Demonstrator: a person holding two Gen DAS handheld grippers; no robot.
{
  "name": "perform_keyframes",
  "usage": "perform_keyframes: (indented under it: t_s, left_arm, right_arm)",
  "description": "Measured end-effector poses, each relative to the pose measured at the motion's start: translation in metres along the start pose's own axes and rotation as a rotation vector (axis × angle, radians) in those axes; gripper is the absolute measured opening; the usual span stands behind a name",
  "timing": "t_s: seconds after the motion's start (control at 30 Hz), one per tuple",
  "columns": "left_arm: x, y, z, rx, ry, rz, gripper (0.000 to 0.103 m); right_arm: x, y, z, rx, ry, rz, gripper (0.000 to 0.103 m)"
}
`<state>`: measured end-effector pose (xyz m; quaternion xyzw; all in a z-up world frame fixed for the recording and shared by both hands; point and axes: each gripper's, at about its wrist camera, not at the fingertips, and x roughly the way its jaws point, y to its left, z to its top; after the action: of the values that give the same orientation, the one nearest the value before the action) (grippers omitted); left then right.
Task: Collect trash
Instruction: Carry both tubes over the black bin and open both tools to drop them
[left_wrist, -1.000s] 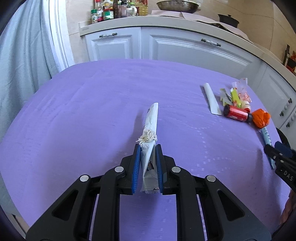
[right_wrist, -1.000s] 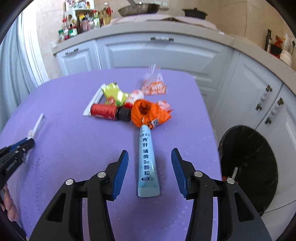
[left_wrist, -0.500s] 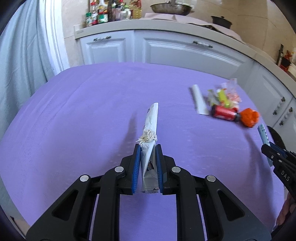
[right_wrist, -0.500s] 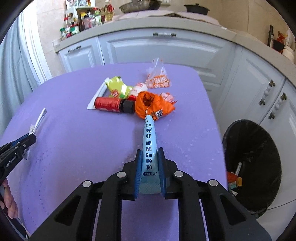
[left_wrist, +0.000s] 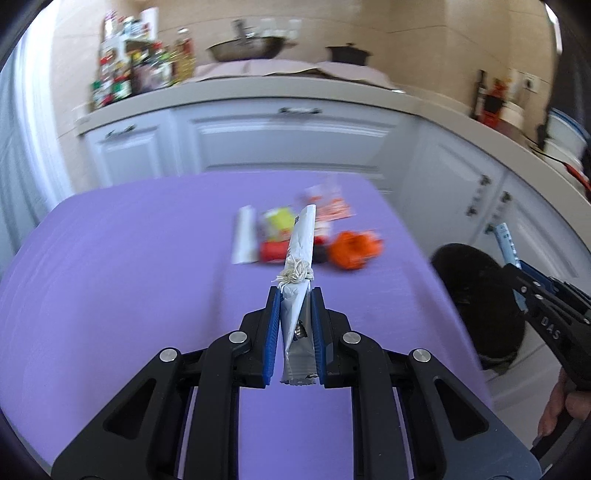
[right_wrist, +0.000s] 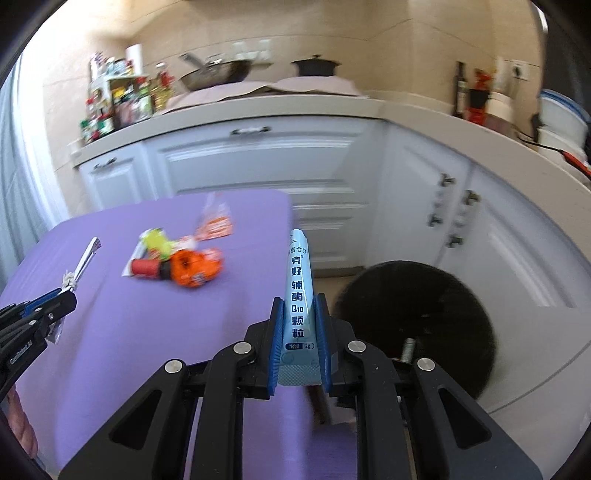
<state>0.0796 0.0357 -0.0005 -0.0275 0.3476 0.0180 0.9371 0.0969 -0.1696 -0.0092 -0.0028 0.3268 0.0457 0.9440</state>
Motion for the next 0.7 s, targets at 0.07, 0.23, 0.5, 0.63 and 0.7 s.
perform_keyframes:
  t_s: [0.07, 0.23, 0.5, 0.63, 0.7]
  left_arm:
    - [0.002, -0.017, 0.004, 0.026, -0.01, -0.023, 0.016]
    - [0.009, -0.064, 0.012, 0.08, -0.021, -0.085, 0.016]
    - [0.022, -0.13, 0.019, 0.164, -0.039, -0.145, 0.016]
    - [0.034, -0.153, 0.018, 0.188, -0.027, -0.156, 0.016]
    - [0.041, -0.164, 0.019, 0.199, -0.019, -0.158, 0.016]
  right_arm:
    - [-0.003, -0.016, -0.001, 0.022, -0.008, -0.027, 0.018]
    - [-0.009, -0.046, -0.004, 0.058, -0.024, -0.082, 0.018]
    - [-0.011, -0.091, -0.006, 0.115, -0.04, -0.148, 0.018]
    - [-0.008, -0.108, -0.008, 0.134, -0.043, -0.169, 0.018]
    - [-0.006, -0.114, -0.009, 0.137, -0.043, -0.18, 0.018]
